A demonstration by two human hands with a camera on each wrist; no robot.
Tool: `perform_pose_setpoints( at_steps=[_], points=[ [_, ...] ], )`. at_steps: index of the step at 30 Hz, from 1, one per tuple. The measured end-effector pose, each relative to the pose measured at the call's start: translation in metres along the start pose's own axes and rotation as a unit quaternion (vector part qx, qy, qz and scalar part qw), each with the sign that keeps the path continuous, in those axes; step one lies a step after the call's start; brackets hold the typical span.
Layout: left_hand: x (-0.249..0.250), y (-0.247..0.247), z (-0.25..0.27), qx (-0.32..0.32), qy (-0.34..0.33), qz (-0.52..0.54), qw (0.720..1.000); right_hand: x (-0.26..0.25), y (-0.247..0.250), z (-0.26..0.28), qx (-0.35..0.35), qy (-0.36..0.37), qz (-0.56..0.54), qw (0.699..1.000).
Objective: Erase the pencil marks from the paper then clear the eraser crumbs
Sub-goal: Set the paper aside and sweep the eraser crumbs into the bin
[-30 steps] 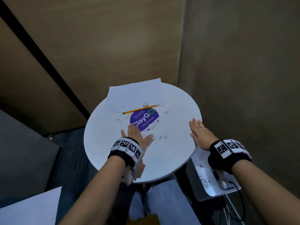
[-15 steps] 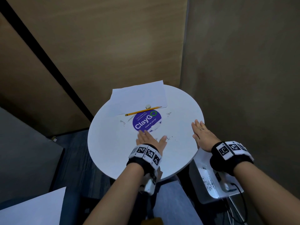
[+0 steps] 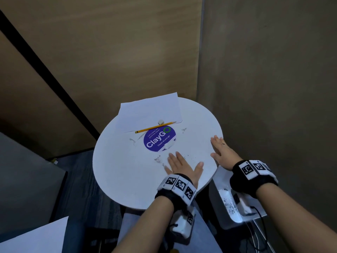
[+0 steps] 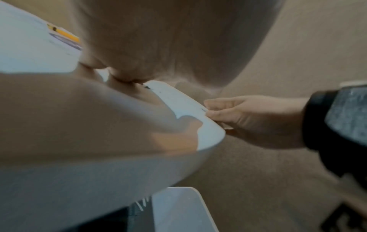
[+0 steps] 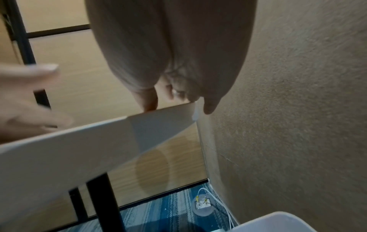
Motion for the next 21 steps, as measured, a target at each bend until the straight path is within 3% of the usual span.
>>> perform_pose_setpoints(
  at_steps=[2,4,6,8,11,13,18,21],
  points=[
    [0.017,-0.001,0.001,-0.004,-0.025,0.035,0.999,0.005,0.004,0.006,0.054,-0.03,-0.03,0.998],
    [0.021,0.01,0.0,0.04,-0.009,0.032,0.999,0.014,0.005,0.012,0.088,-0.075,-0.053,0.992],
    [0.013,0.015,0.0,0.064,0.041,0.025,0.997,0.023,0.001,0.017,0.078,-0.103,-0.081,0.988],
    [0.011,0.006,0.002,0.036,0.055,0.008,0.998,0.023,-0.004,0.018,0.055,-0.091,-0.079,0.991],
    [0.036,-0.016,0.01,-0.038,-0.027,-0.001,0.999,0.021,-0.004,0.018,0.041,-0.061,-0.027,0.997],
    [0.046,-0.018,0.009,-0.041,-0.055,0.008,0.998,0.023,-0.003,0.018,0.037,-0.055,0.022,0.998],
    [0.024,0.009,-0.002,0.068,0.035,0.002,0.997,0.025,-0.002,0.018,0.029,-0.032,0.034,0.998],
    [0.013,0.006,-0.002,0.043,0.082,0.027,0.995,0.02,0.003,0.017,0.018,-0.008,0.064,0.998]
  ],
)
Point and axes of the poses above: each hand's wrist, its own z-axis away from the middle knuckle, its own y-axis out of the back of the hand, x = y × z, the point moved 8 cm from there along -z, towards the middle knuckle, and after that the axes turned 14 degrees about z, right-handed, at the moved point
